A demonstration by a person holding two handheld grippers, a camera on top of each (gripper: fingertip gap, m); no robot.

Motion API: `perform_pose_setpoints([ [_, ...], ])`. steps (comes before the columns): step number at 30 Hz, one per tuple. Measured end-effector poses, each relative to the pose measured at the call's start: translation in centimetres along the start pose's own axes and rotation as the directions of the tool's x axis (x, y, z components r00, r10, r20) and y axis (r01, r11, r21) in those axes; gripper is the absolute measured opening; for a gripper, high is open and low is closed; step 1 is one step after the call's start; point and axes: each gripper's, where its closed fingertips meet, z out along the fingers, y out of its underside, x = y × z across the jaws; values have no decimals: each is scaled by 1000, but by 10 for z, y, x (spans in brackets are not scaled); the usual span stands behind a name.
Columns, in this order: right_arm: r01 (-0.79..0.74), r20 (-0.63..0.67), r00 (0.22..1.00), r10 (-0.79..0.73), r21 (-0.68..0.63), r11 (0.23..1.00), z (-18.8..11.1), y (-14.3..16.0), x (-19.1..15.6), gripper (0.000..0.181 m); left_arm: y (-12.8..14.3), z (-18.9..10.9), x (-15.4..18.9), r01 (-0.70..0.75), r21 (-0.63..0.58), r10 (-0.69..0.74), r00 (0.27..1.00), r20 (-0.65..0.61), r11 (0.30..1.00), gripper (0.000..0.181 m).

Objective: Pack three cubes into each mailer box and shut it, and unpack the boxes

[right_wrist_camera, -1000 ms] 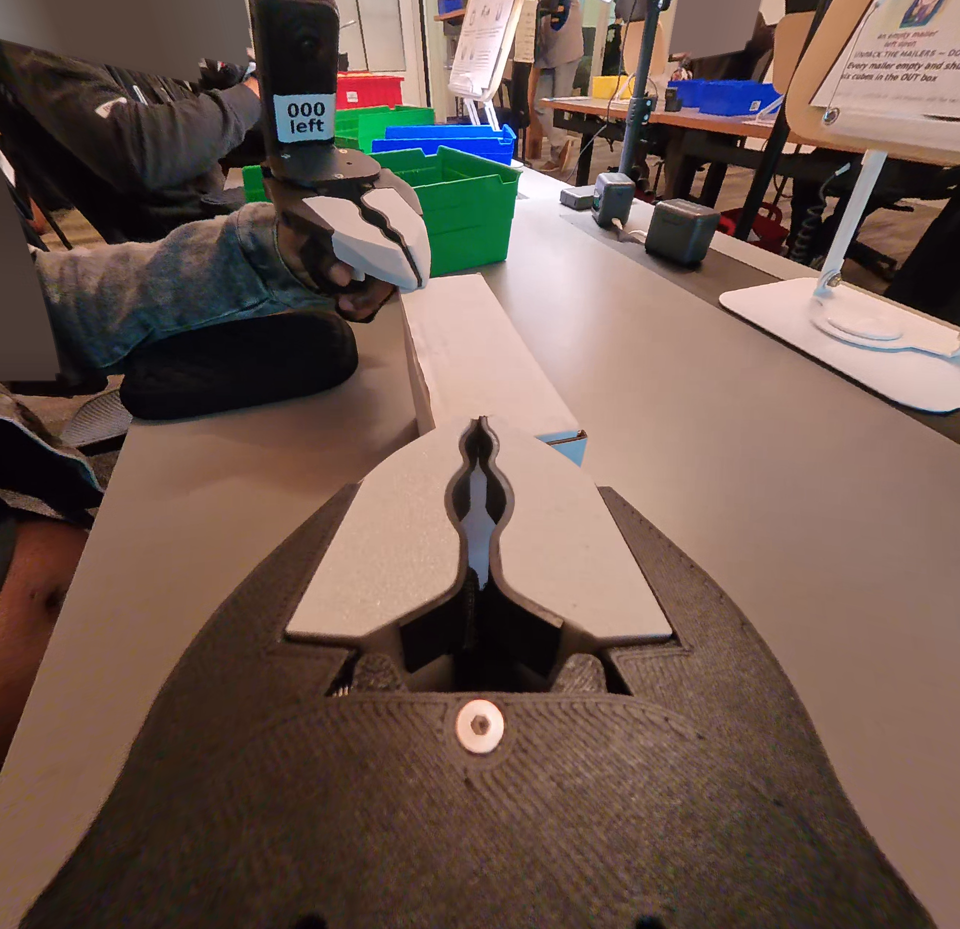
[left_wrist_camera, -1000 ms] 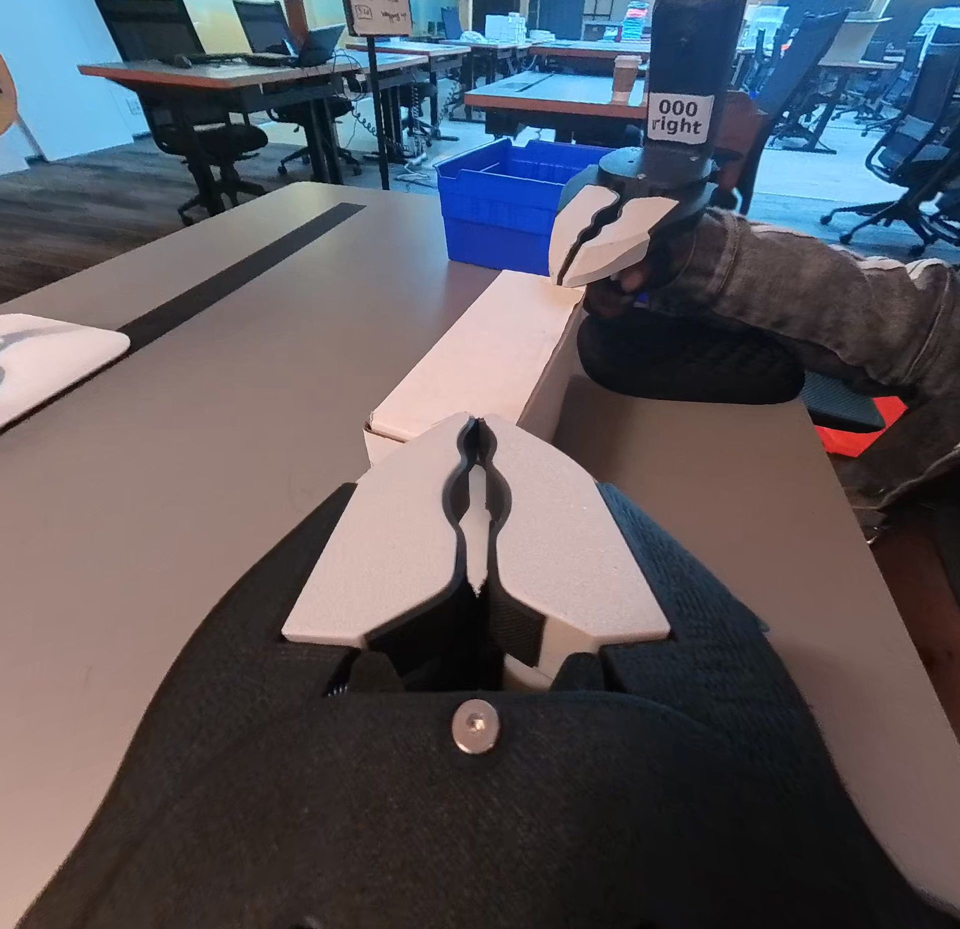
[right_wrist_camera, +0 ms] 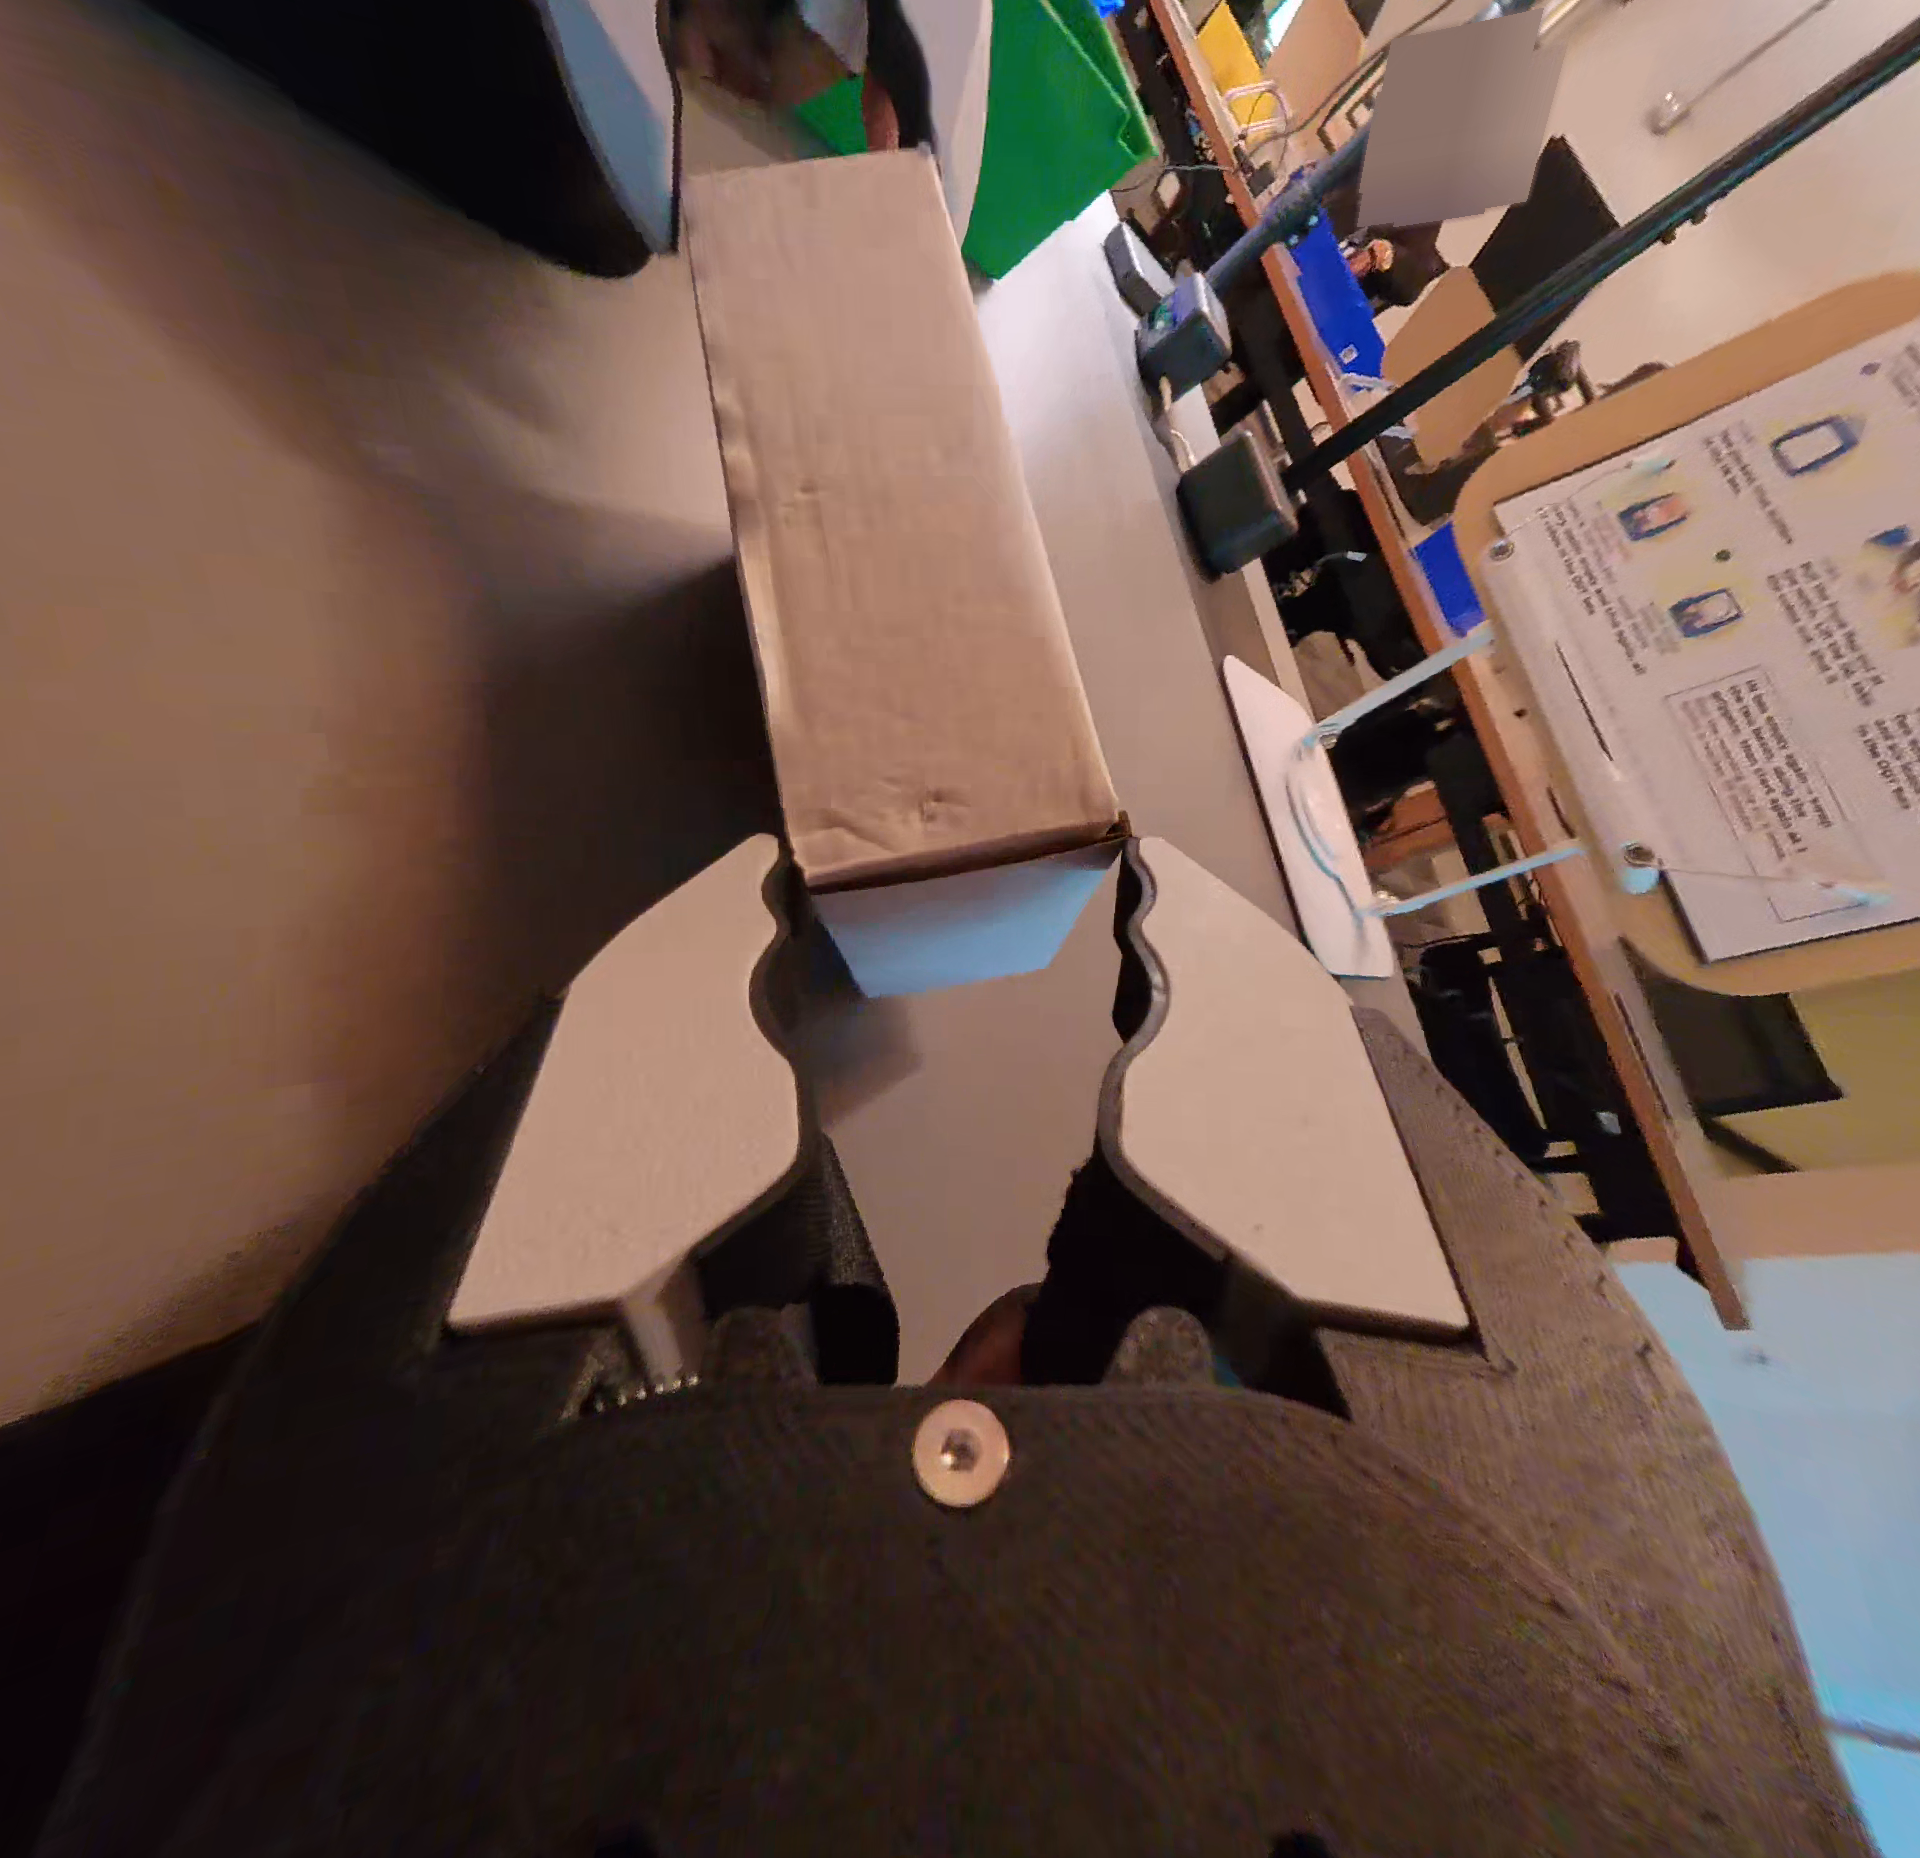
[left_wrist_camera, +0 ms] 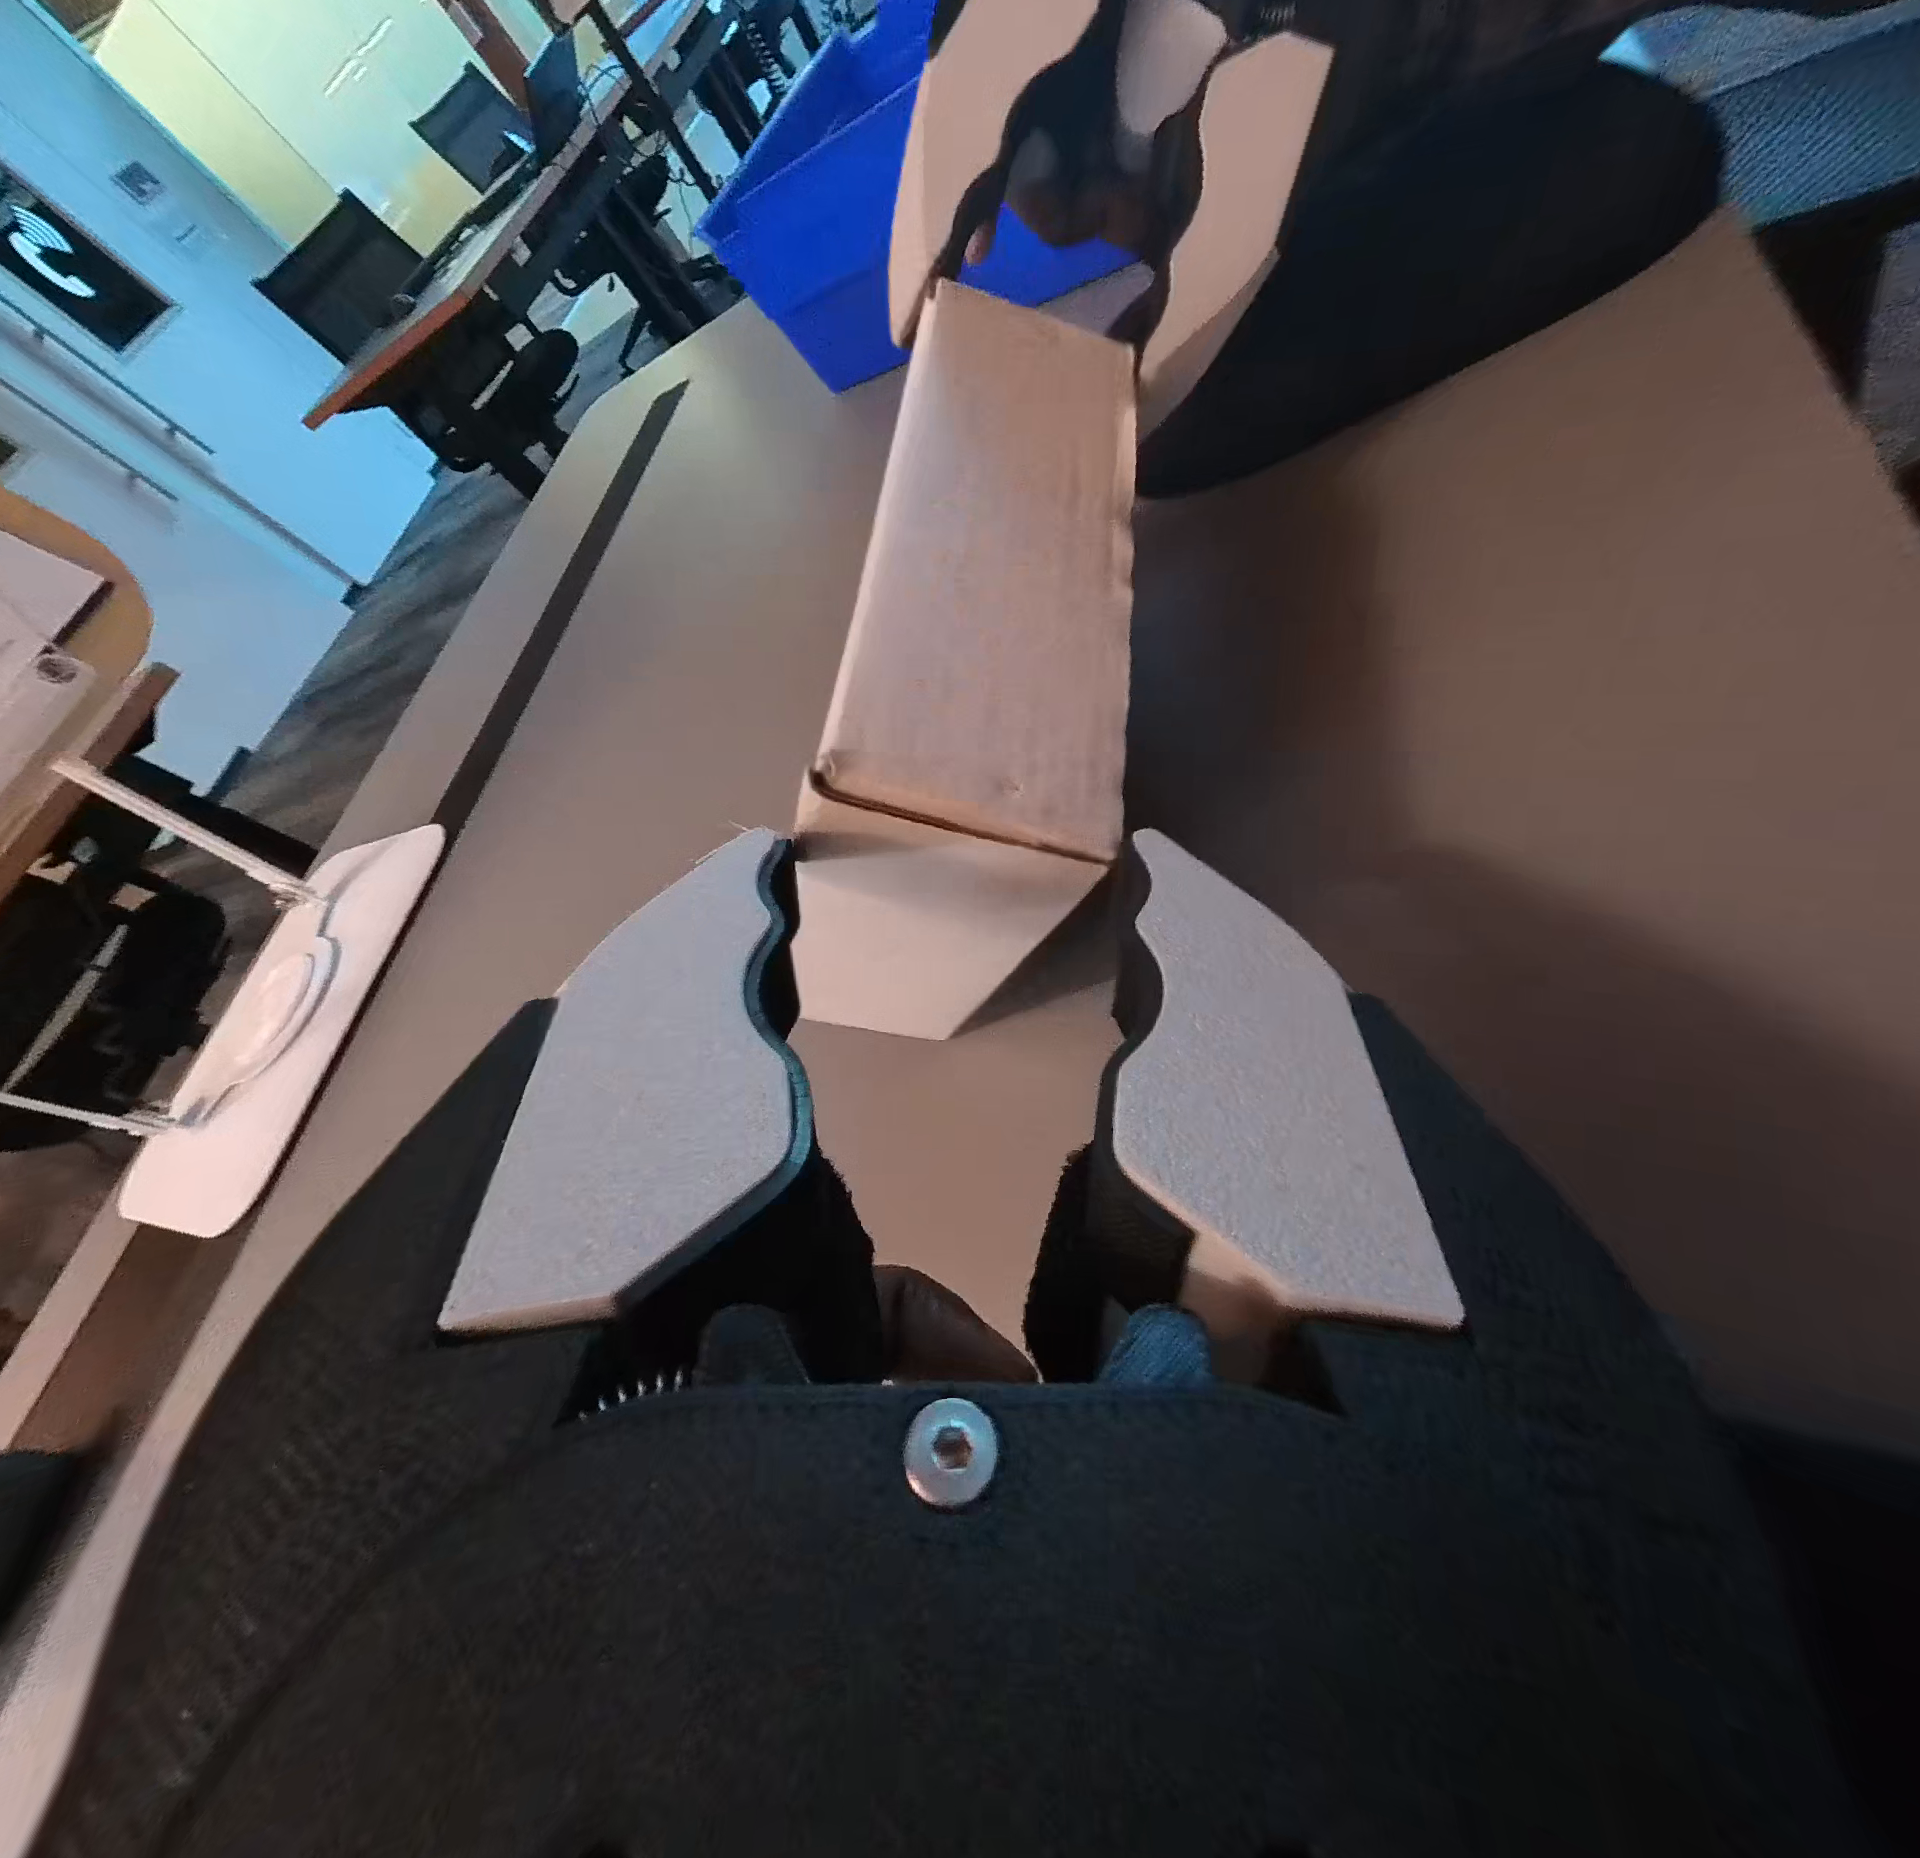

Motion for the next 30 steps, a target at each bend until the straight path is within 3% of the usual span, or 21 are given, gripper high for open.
perform_pose_setpoints([
  [6, -9, 71, 997, 11, -33, 999, -6, -3, -29, 60, 2, -1, 24, 33, -27, -34, 999, -25, 999, 52],
  [8, 9, 77, 997, -5, -53, 999, -4, 0, -35, 50, 9, 3, 32, 24, -70, -27, 999, -44, 997, 49],
  [13, -6, 131, 991, 17, -85, 996, -2, 6, -46, 47, 16, 6, 31, 34, -102, -37, 999, -28, 994, 41],
  [15, -98, 189, 975, 116, -104, 990, -2, 4, -48, 64, 10, 3, 24, 81, -51, -81, 997, -12, 995, 52],
  [18, -255, 266, 918, 293, -168, 952, 3, -6, -40, 104, -1, -5, 4, 232, 67, -234, 972, 30, 970, 77],
  [22, -257, 359, 856, 372, -327, 909, 22, -17, -32, 141, 4, -11, -14, 445, 113, -449, 893, 17, 888, 114],
  [25, -215, 462, 776, 430, -447, 869, 40, -25, -37, 146, 6, -13, -18, 481, 138, -487, 873, 15, 866, 124],
  [30, -54, 536, 744, 399, -547, 835, 78, -21, -42, 146, 6, -17, -22, 504, 177, -514, 858, 15, 845, 124],
])
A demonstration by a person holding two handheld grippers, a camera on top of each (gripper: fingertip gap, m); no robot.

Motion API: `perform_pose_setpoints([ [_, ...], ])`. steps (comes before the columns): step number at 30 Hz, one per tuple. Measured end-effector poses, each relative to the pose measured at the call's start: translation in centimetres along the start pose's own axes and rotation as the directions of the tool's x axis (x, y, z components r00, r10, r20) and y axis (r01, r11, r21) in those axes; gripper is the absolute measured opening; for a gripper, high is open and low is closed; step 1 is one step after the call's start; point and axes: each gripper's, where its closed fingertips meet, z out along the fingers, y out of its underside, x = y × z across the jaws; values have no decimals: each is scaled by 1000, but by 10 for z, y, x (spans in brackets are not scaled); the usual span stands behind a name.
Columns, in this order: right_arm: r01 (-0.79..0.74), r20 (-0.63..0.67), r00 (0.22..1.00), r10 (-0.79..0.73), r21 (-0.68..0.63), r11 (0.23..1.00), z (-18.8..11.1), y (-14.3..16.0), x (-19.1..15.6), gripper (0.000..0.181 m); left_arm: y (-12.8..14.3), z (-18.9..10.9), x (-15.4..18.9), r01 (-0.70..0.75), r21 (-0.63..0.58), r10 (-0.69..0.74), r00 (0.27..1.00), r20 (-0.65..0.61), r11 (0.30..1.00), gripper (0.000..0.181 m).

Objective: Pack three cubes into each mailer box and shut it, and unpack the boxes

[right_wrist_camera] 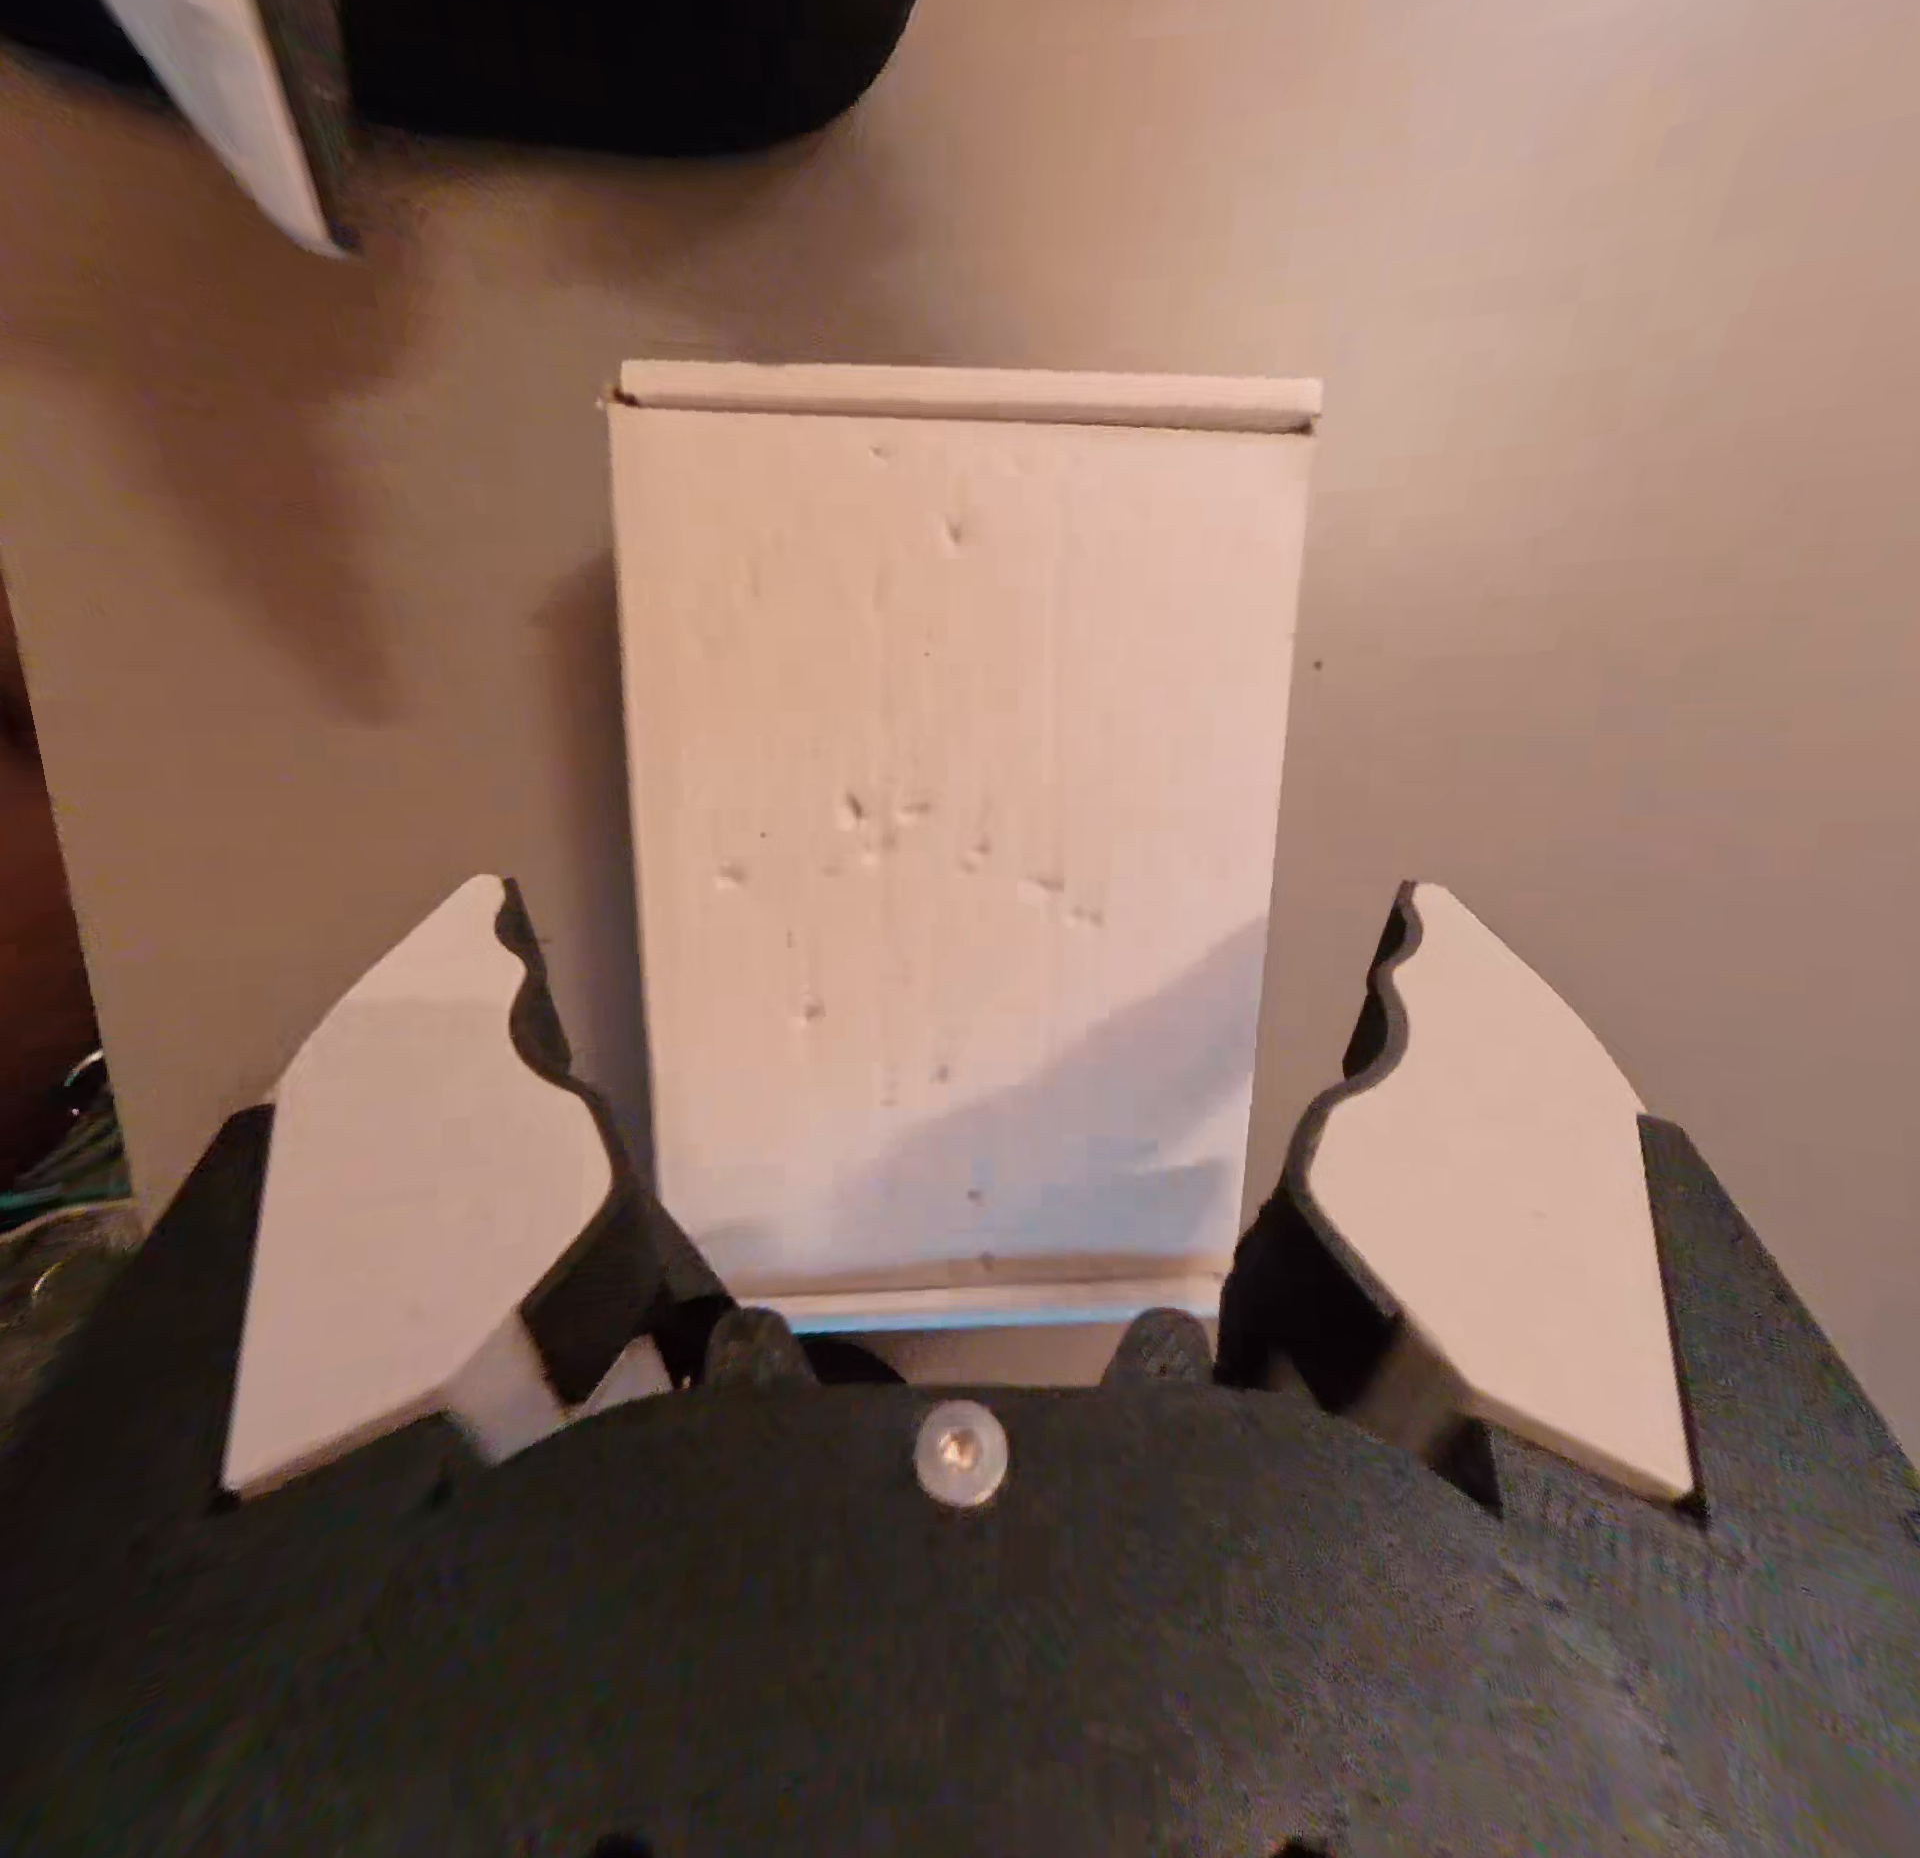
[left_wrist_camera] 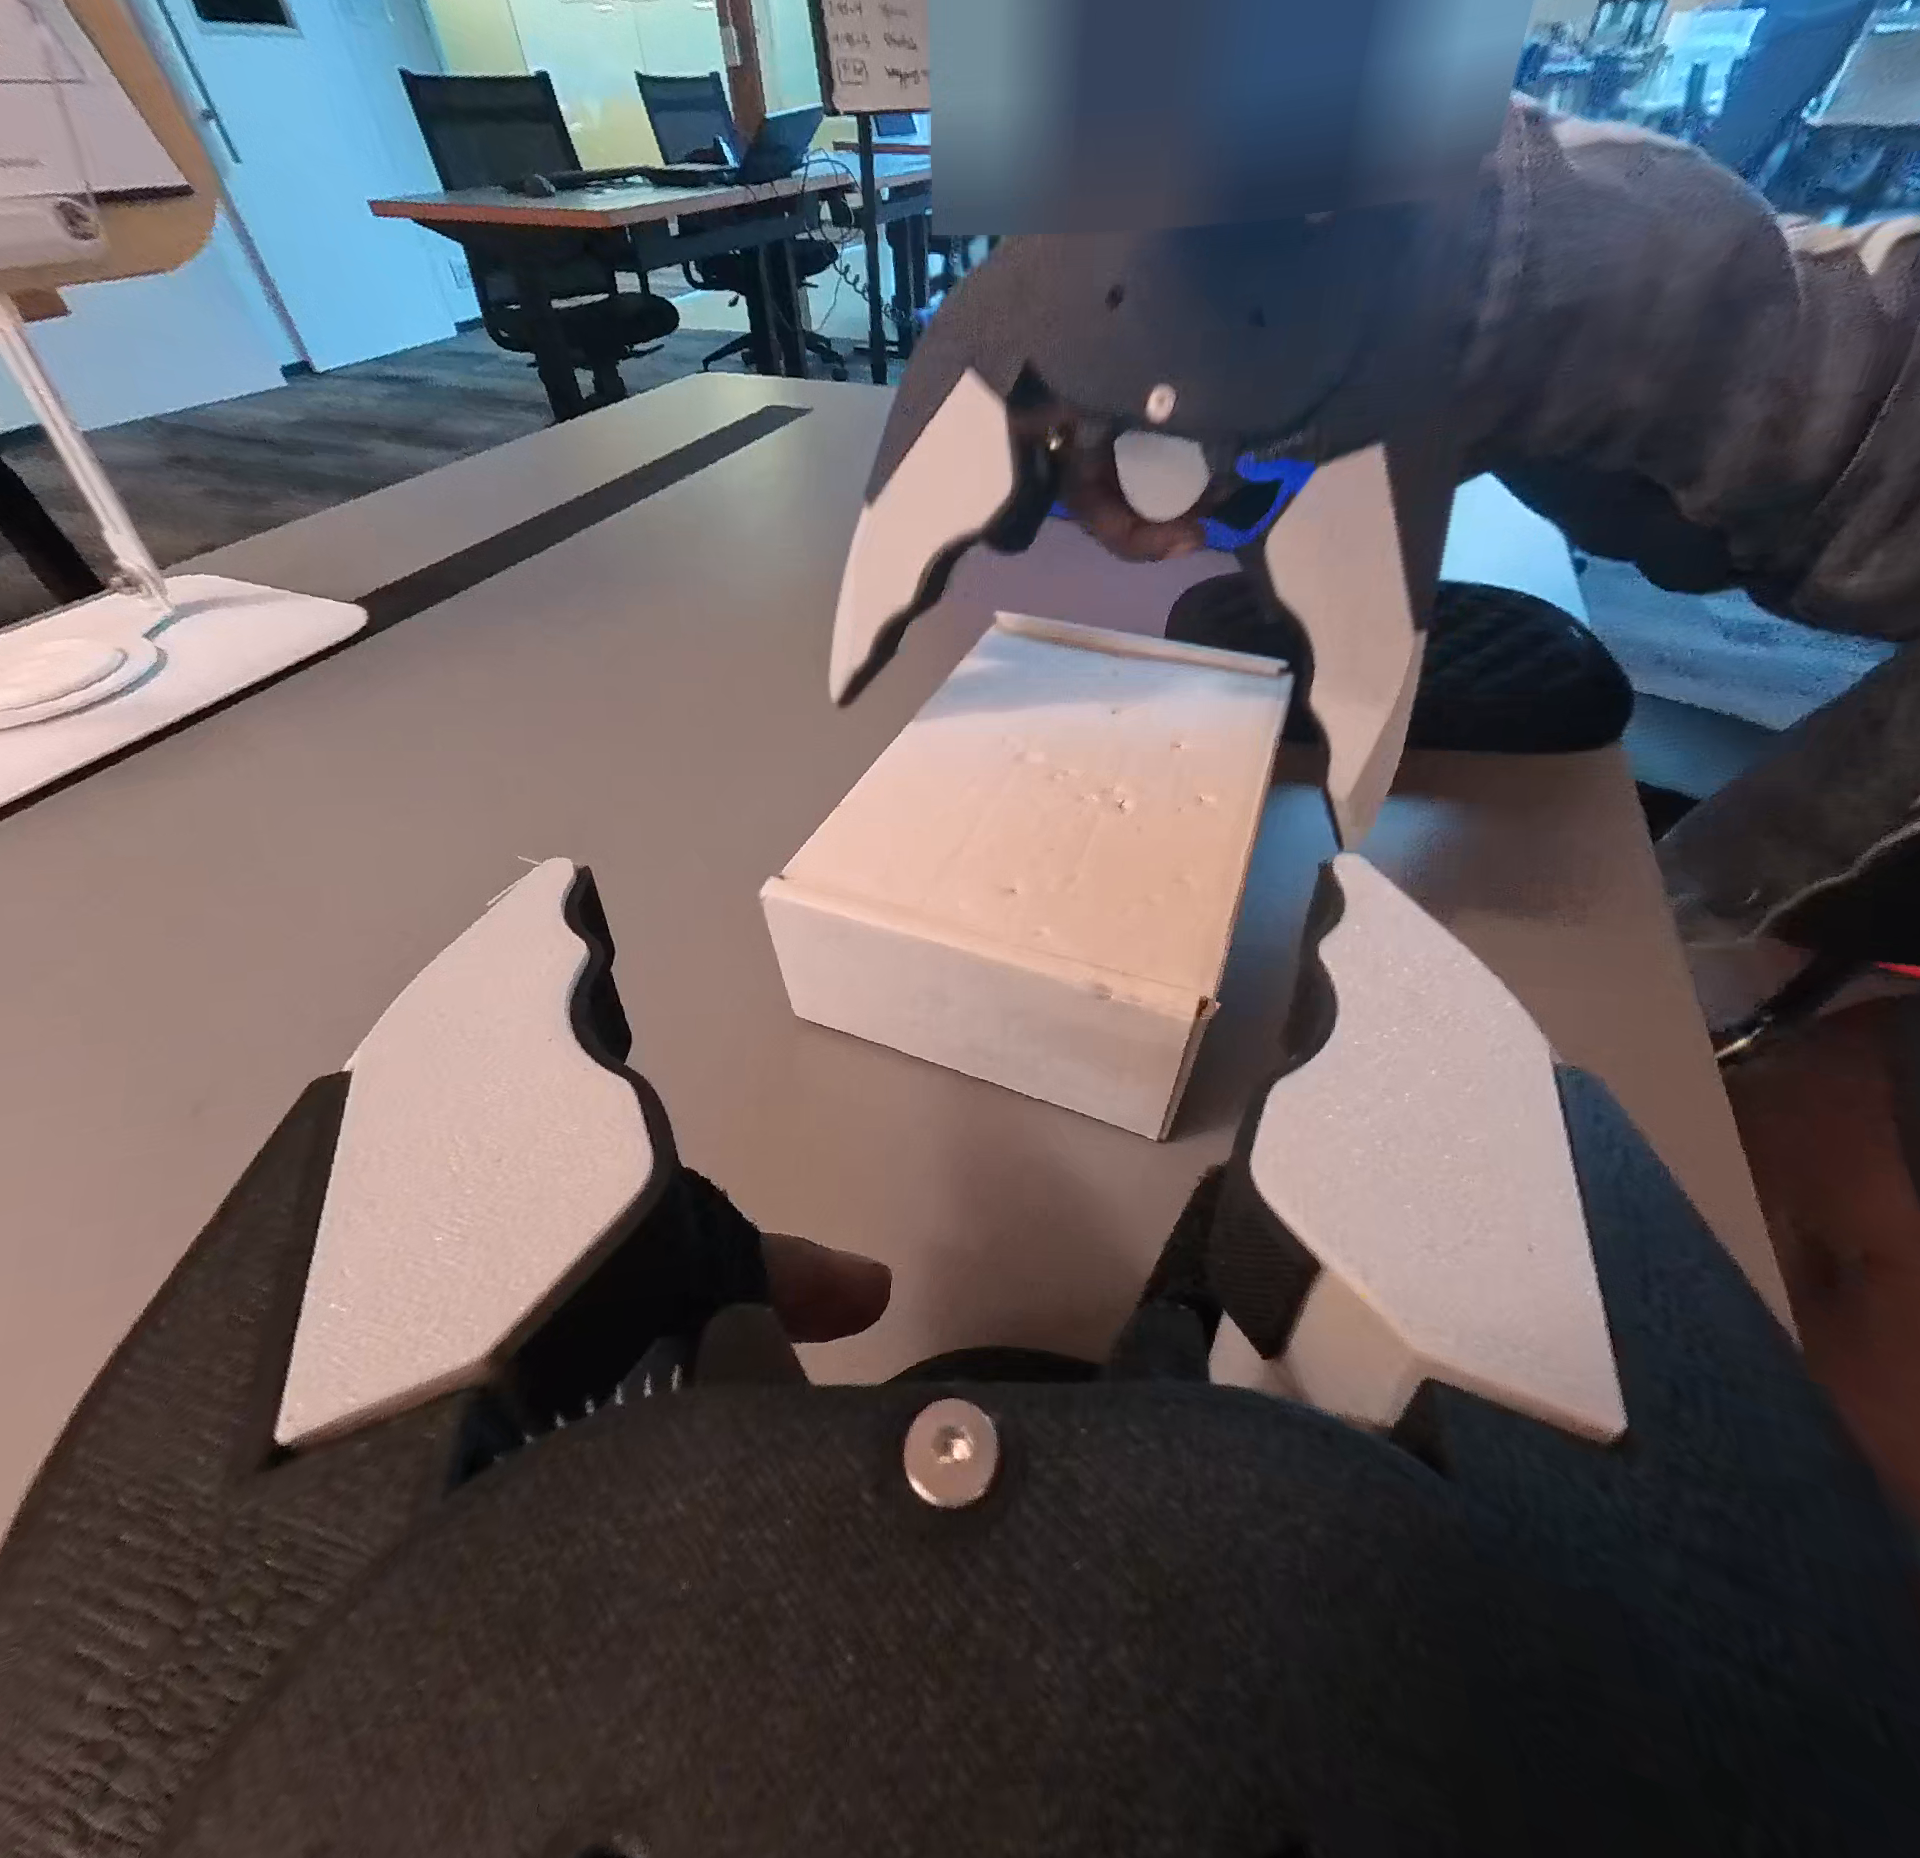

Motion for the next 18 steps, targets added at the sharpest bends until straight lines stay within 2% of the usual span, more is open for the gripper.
perform_pose_setpoints([
  [3, 5, 111, 994, 10, -136, 991, 12, 4, -11, 146, -3, -3, -2, 19, 26, -19, 1000, 5, 999, 123],
  [5, 11, 107, 994, 9, -189, 982, 16, 7, -7, 146, -3, -3, -3, 26, 31, -27, 1000, 4, 999, 123],
  [9, -7, 87, 996, 22, -167, 986, 19, -1, 0, 146, -4, -4, -2, 17, 38, -18, 1000, 4, 999, 122],
  [13, 7, 87, 996, 14, -236, 972, 31, 7, -3, 146, -5, -5, -3, 15, 46, -16, 1000, 8, 999, 120],
  [18, -25, 75, 996, 44, -240, 970, 33, 6, -2, 146, -3, -4, -1, 1, 32, -1, 1000, 9, 999, 117],
])
